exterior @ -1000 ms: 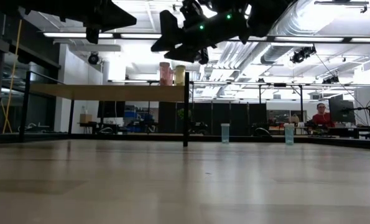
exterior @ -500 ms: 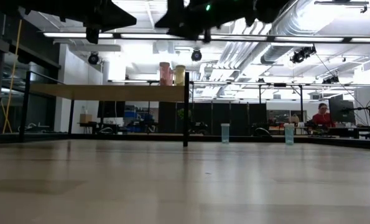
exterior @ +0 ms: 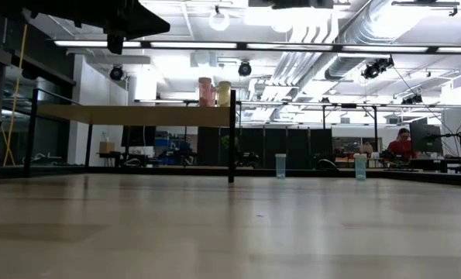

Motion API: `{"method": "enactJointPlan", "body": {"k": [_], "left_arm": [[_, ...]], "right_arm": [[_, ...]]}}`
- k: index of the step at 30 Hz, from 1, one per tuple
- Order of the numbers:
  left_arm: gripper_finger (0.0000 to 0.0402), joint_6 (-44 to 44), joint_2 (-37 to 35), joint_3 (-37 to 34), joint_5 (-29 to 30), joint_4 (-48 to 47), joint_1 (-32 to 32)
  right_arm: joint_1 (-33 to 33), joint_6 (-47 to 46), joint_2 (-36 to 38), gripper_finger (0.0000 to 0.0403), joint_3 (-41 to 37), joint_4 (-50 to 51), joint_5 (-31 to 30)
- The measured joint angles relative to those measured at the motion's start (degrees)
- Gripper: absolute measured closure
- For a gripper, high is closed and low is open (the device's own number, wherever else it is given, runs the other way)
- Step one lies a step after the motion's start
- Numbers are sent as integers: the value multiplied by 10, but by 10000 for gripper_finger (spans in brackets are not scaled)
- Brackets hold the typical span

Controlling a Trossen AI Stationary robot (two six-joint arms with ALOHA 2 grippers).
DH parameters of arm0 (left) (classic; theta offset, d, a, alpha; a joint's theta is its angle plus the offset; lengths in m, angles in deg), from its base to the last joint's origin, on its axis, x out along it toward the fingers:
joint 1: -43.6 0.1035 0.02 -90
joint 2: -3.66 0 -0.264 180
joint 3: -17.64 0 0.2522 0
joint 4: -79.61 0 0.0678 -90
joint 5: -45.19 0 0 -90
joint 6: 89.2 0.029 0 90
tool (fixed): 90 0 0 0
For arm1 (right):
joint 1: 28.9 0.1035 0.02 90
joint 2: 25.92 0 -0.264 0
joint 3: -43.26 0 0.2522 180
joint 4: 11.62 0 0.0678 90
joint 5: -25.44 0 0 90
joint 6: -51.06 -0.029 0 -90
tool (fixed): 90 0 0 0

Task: Pick and place medicine bottles onto shelf by color
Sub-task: Put the top left green pill bottle on the shelf

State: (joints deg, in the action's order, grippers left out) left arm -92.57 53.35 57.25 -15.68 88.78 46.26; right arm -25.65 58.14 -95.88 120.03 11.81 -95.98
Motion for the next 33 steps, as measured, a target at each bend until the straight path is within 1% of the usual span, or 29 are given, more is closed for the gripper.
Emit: {"method": "enactJointPlan", "body": {"k": [2,5,7,9,11,12,15,17,19,22,28,33], "left_arm": [[402,0,0,0,0,0,0],[401,-1,0,0,0,0,0],[402,-5,0,0,0,1,0],[402,-5,0,0,0,6,0],[402,-5,0,0,0,9,0],[402,-8,0,0,0,9,0],[402,-9,0,0,0,9,0],[402,-9,0,0,0,10,0],[402,-4,0,0,0,11,1],[401,4,0,0,1,13,4],[402,6,0,0,-1,13,3],[402,6,0,0,-2,11,3]], "right_arm": [[2,-22,33,171,-36,22,-25],[-7,-52,85,171,-117,25,-66],[-28,-75,114,171,-178,12,-85],[-65,-109,134,171,-238,-11,-82],[-119,-145,137,171,-285,-50,-57],[-150,-159,134,171,-302,-68,-31],[-257,-200,98,171,-321,-117,84],[-315,-218,60,171,-311,-133,145],[-354,-222,15,171,-290,-143,192],[-377,-222,-61,171,-243,-145,227],[-379,-218,-203,171,-133,-120,225],[-377,-221,-281,171,-48,-46,178]]}}
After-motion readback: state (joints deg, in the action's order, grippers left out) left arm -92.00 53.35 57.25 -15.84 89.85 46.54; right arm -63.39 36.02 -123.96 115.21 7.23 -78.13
